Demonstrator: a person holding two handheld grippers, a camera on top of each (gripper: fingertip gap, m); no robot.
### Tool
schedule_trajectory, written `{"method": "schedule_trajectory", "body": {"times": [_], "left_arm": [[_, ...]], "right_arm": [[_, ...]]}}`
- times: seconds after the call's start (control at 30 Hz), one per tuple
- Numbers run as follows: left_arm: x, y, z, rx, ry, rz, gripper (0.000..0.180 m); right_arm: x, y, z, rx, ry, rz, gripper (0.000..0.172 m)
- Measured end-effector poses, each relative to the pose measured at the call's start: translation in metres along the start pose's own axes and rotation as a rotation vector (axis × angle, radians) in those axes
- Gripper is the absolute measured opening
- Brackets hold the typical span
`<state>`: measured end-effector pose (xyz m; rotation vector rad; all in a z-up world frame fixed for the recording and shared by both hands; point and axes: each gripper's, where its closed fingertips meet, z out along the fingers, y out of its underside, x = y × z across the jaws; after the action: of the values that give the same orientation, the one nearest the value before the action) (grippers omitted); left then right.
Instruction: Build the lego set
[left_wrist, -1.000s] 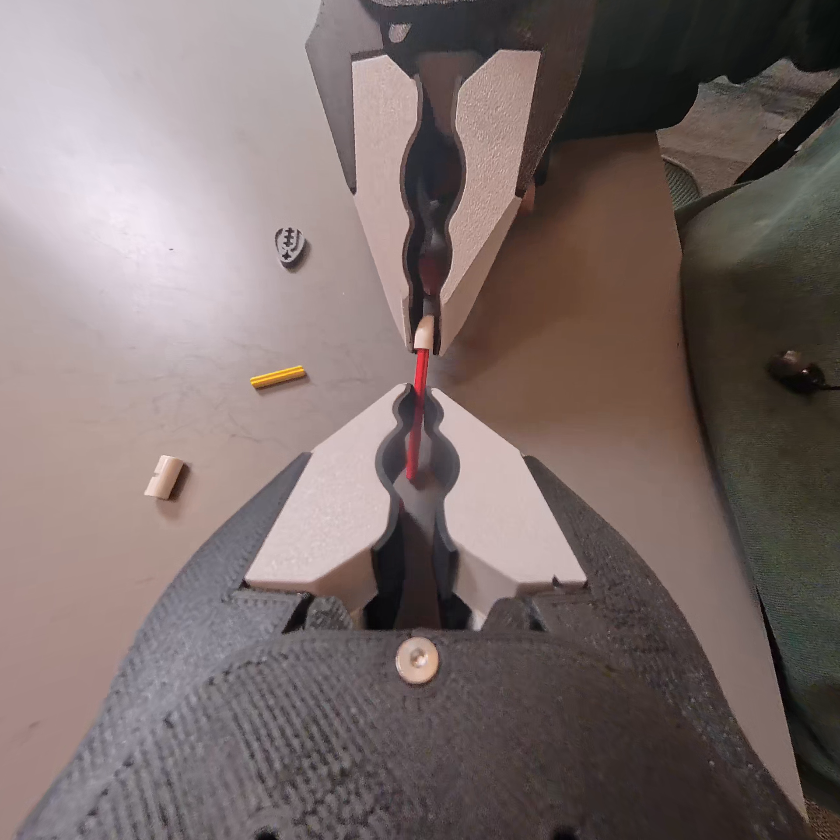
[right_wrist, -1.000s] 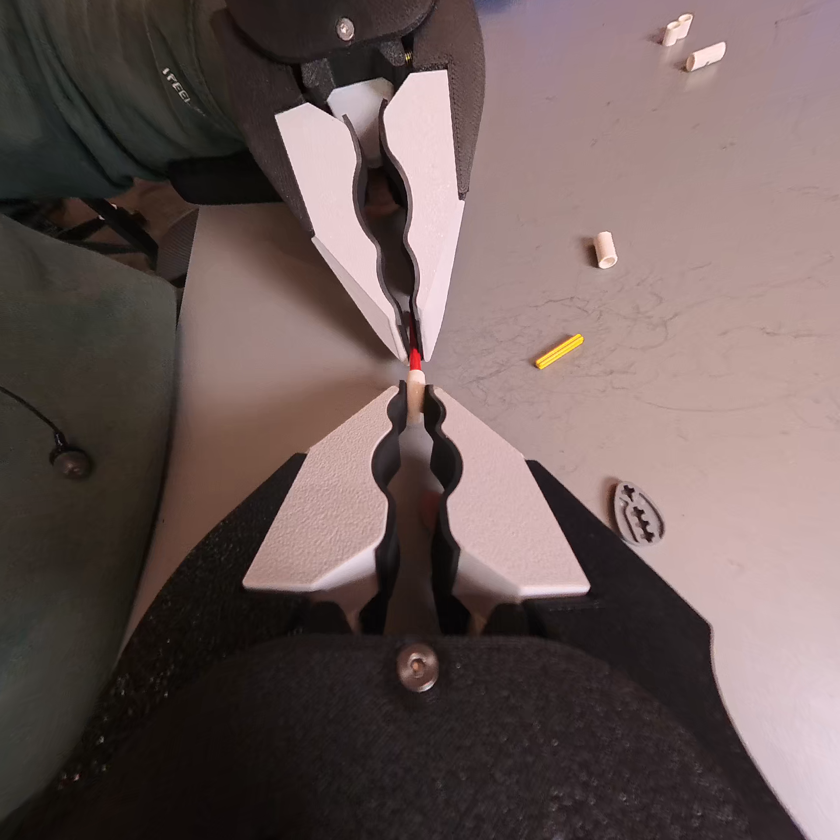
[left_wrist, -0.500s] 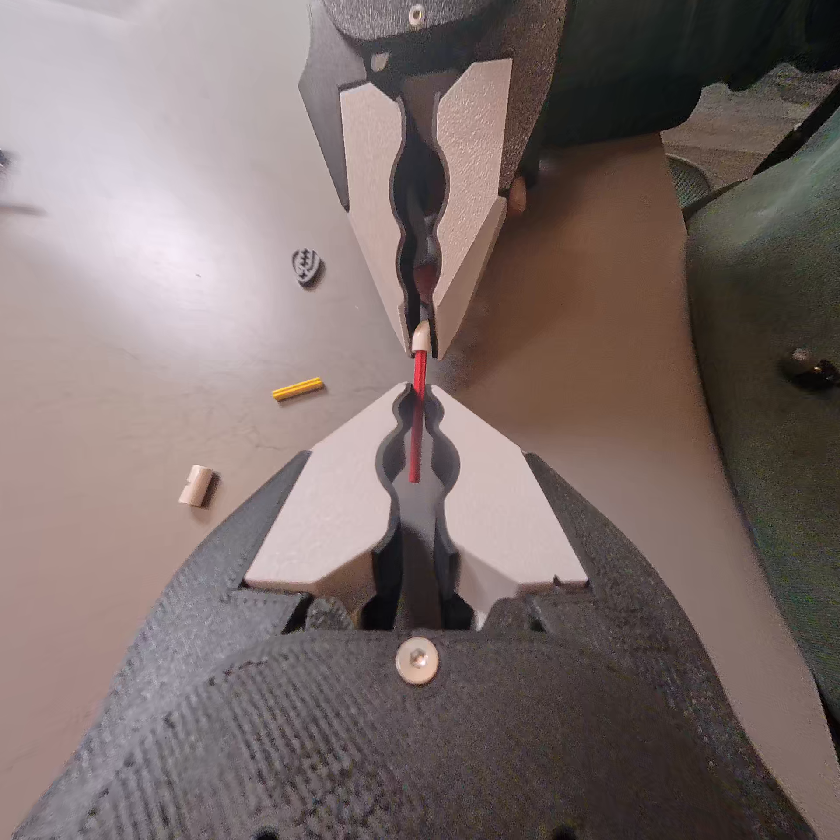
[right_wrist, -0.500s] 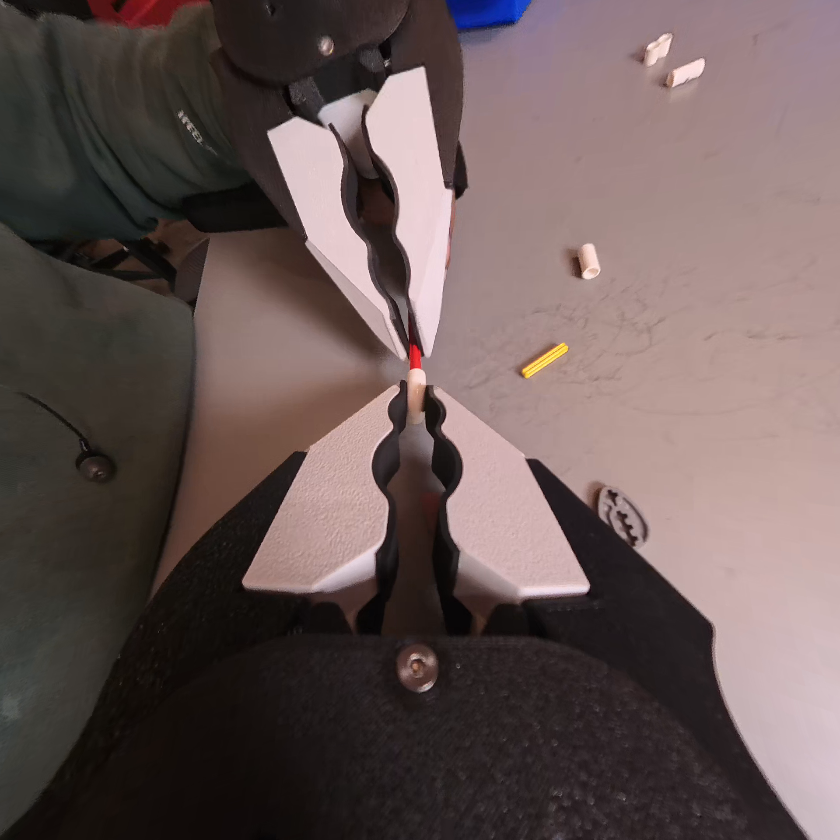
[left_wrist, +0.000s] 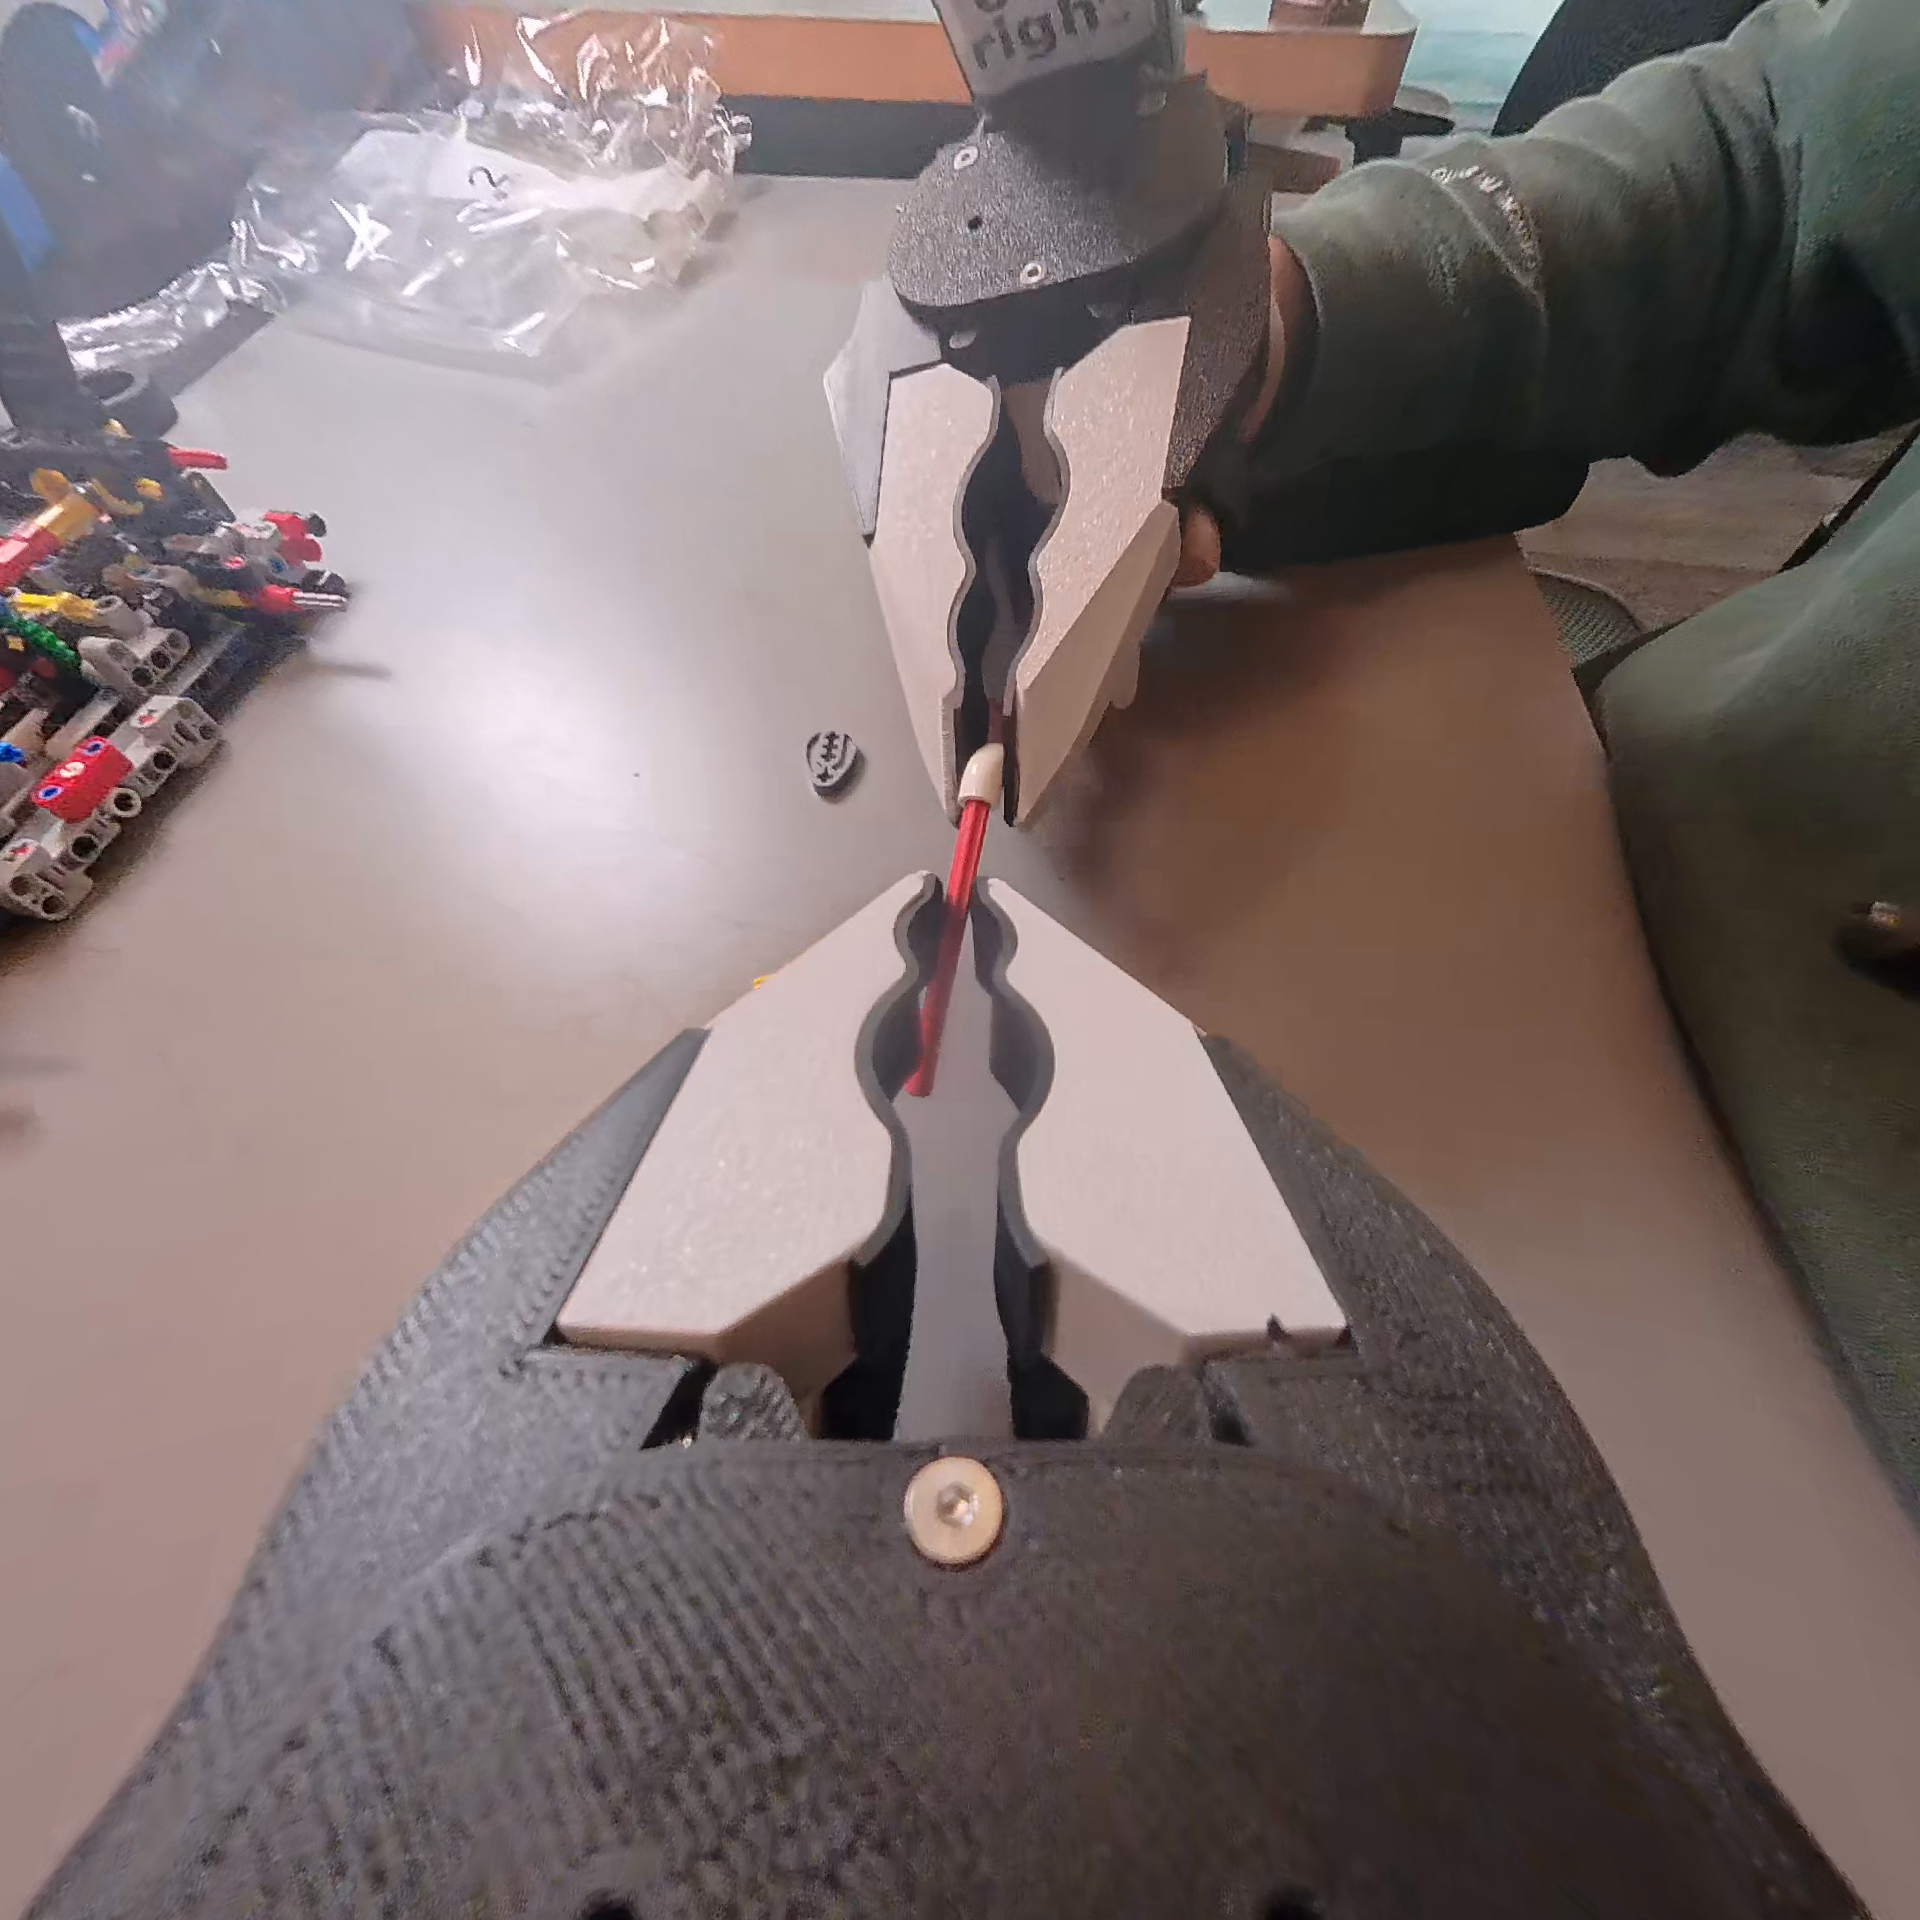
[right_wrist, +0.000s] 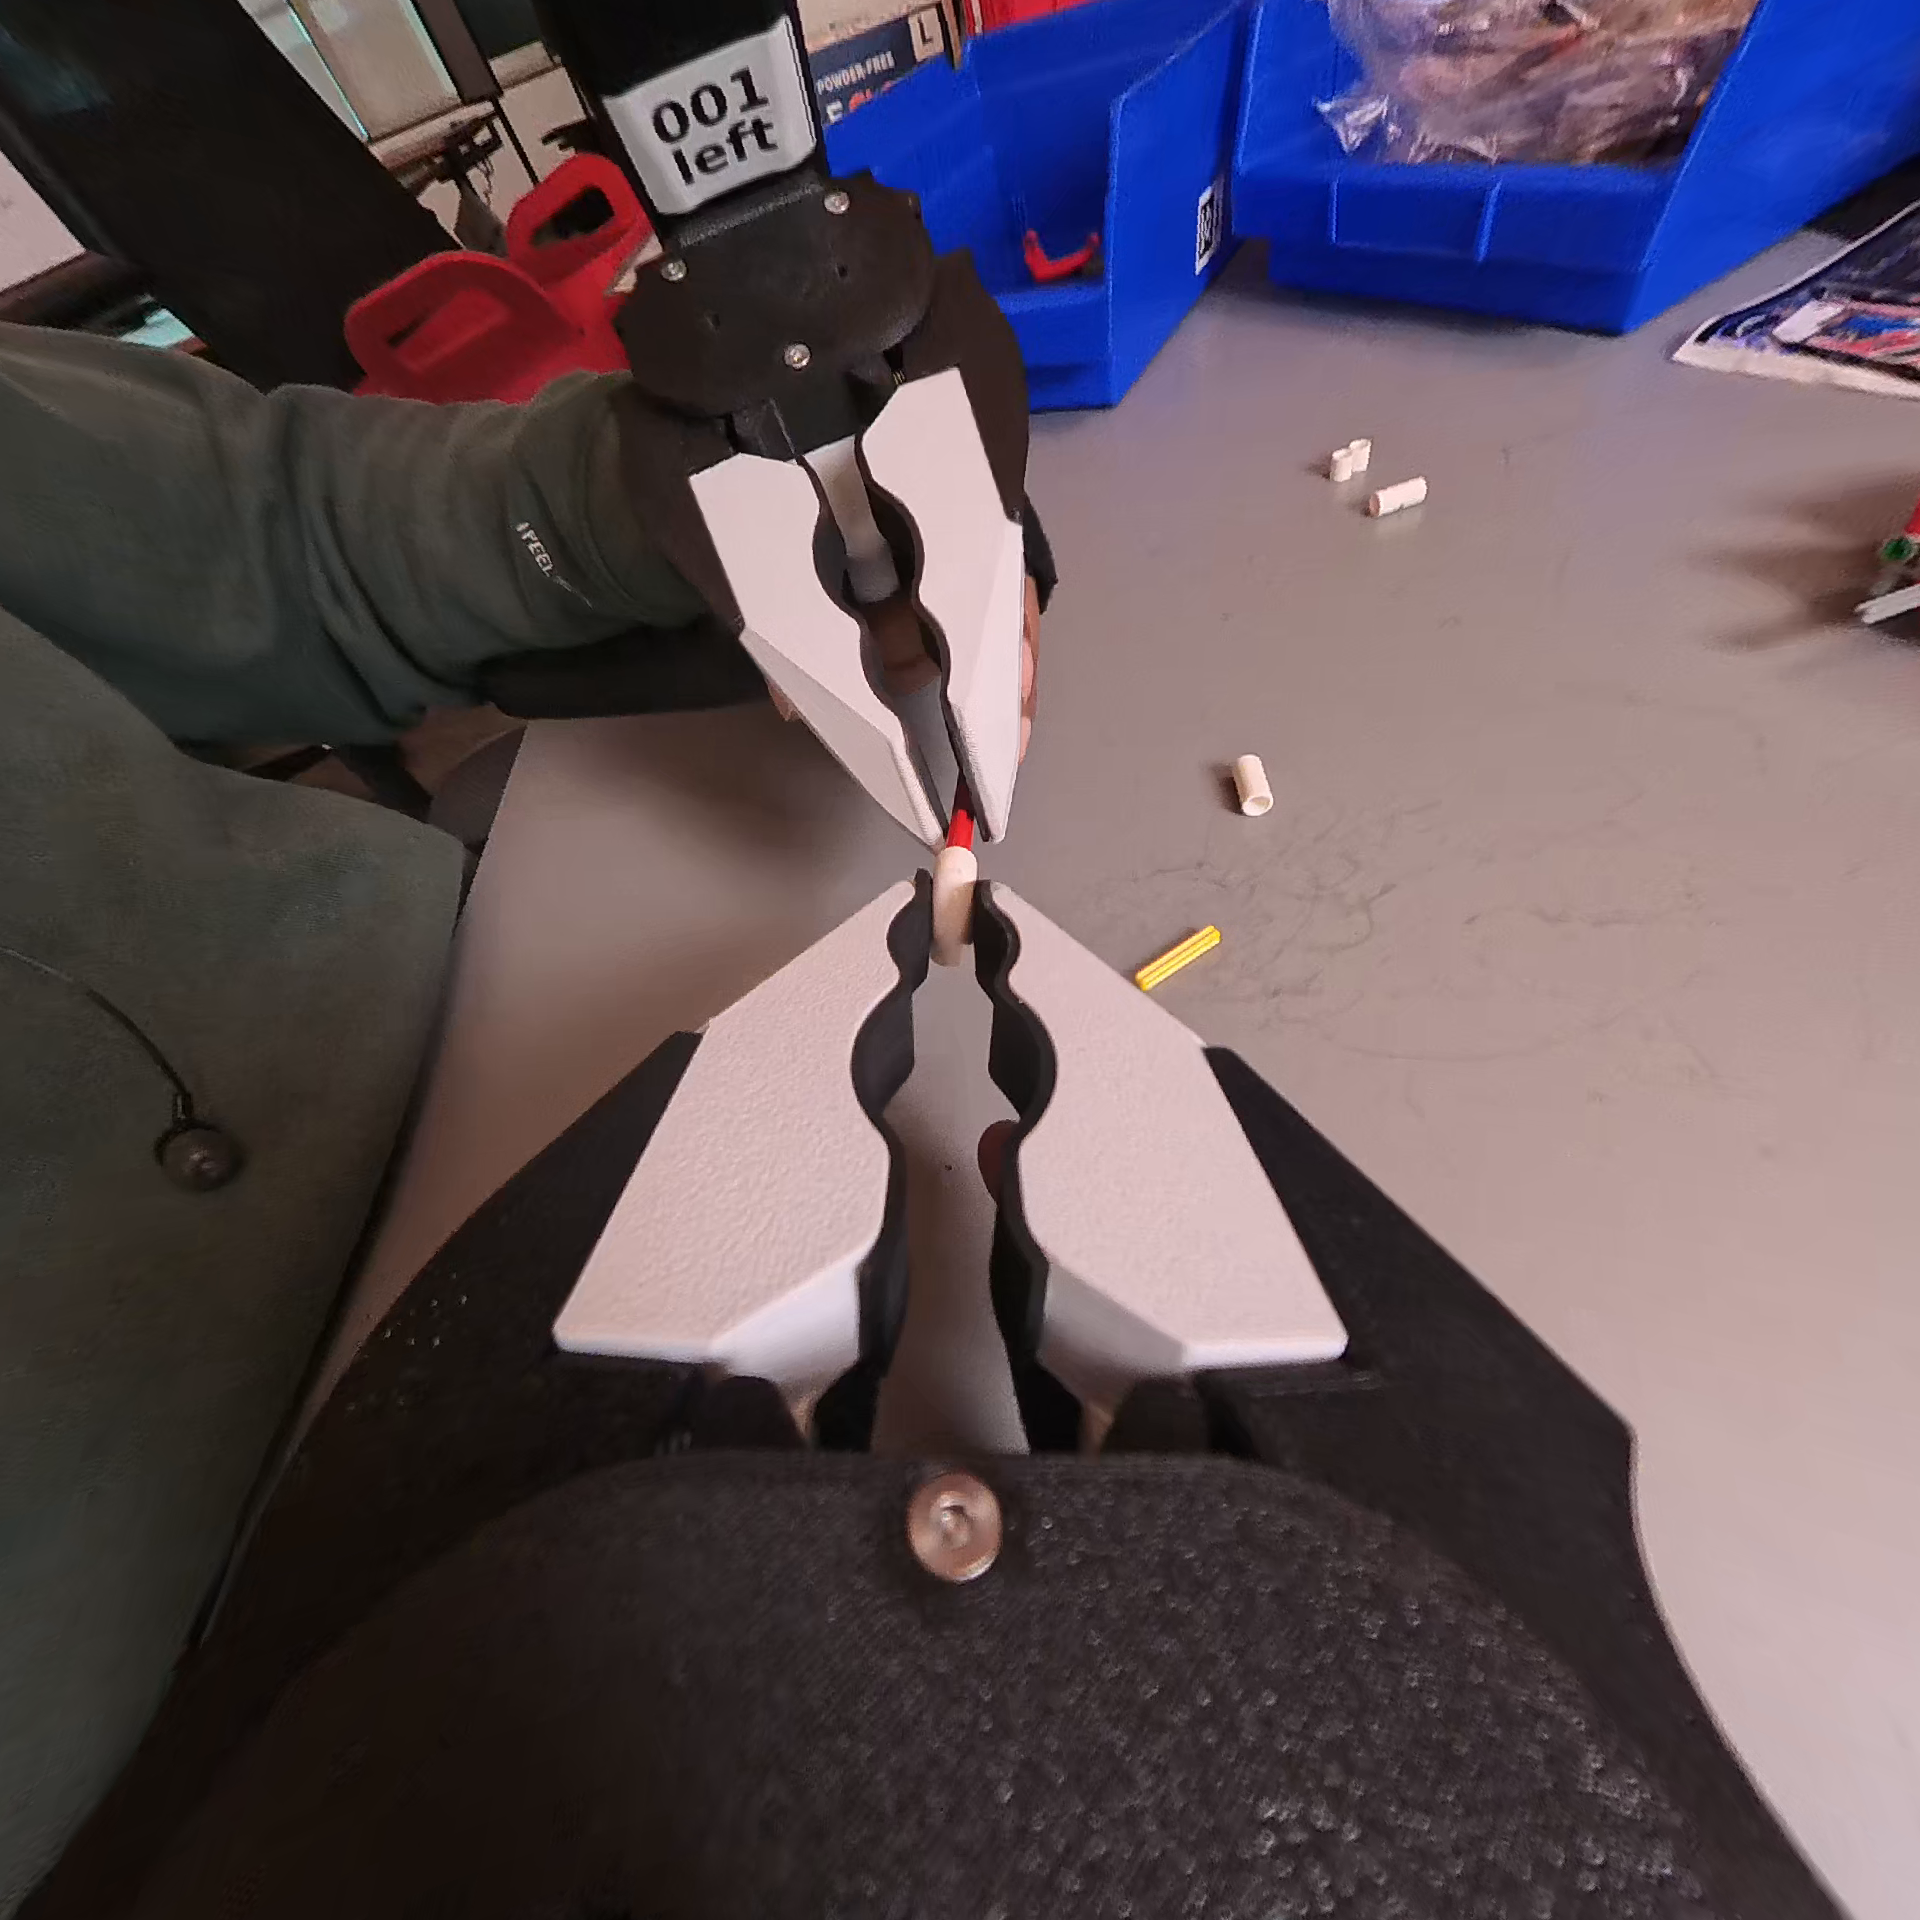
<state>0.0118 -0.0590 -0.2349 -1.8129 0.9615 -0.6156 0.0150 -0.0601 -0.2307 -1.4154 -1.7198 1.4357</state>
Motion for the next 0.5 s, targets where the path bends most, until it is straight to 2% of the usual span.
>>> {"method": "schedule_trajectory", "body": {"times": [0.2,0.33,0.5], "left_arm": [[0.005,-0.009,-0.003,0.062,0.025,-0.005,0.005],[-0.006,-0.012,-0.009,0.075,-0.028,0.002,0.012],[-0.012,-0.014,-0.016,0.089,-0.06,0.01,0.01]], "right_arm": [[-0.007,-0.008,-0.006,0.051,-0.026,-0.057,0.005],[-0.004,-0.018,-0.015,0.111,-0.027,-0.024,0.005],[-0.001,-0.022,-0.021,0.145,-0.039,0.005,0.005]]}}
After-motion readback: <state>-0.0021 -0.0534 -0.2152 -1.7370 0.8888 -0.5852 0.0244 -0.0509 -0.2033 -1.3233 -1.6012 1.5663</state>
